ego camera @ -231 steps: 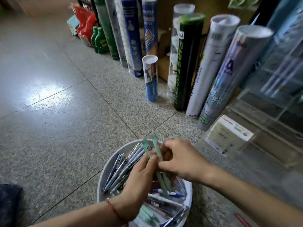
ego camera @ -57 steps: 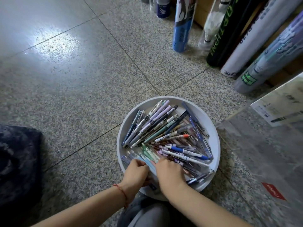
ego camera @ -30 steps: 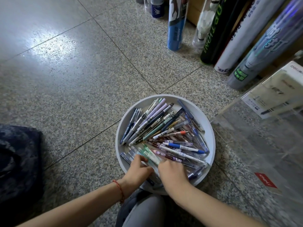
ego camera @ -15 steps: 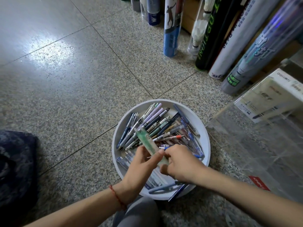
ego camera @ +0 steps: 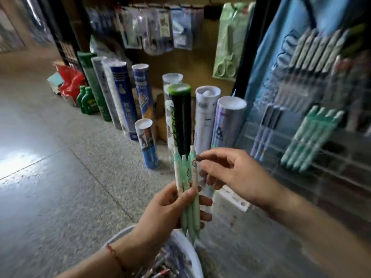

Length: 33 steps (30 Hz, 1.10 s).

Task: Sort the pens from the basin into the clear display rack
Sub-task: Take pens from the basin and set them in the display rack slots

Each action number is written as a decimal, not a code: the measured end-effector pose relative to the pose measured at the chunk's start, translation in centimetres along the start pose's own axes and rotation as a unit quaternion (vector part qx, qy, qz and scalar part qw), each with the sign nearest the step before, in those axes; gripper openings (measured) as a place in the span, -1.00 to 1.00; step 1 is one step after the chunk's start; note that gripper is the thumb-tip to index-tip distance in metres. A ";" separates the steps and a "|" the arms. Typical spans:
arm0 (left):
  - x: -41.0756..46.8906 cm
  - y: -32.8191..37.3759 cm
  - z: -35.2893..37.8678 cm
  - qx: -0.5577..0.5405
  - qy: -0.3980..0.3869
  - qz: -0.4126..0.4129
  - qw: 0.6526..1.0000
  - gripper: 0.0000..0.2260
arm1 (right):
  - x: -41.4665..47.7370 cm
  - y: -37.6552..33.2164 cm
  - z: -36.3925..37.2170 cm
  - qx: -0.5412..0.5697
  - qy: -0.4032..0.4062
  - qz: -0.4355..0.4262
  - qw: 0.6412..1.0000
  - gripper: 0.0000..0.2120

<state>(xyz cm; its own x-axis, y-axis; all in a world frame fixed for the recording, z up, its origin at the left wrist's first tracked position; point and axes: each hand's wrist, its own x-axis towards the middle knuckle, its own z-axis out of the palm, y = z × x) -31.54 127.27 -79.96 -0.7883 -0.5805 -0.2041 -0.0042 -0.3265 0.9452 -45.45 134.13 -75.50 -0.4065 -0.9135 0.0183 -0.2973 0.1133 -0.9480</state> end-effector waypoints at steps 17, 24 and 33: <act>8.2 6.7 19.2 0.183 -0.004 0.315 0.931 -0.88 | -6.8 -3.9 -19.2 0.067 0.467 -0.283 0.835 -0.97; 8.7 4.7 17.9 0.253 0.004 0.332 0.909 -0.80 | -5.2 0.1 -18.0 -0.220 0.421 -0.247 0.845 -0.84; 9.1 4.4 17.3 0.265 -0.011 0.352 0.898 -0.77 | -4.0 1.2 -17.1 -0.263 0.313 -0.134 0.903 -0.71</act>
<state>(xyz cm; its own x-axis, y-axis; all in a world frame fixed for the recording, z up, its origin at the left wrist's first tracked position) -49.40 133.40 -73.22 -0.7221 -0.4877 0.4906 0.2122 0.5188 0.8281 -58.93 144.63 -71.33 -0.6187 -0.5552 0.5559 -0.7595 0.2416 -0.6040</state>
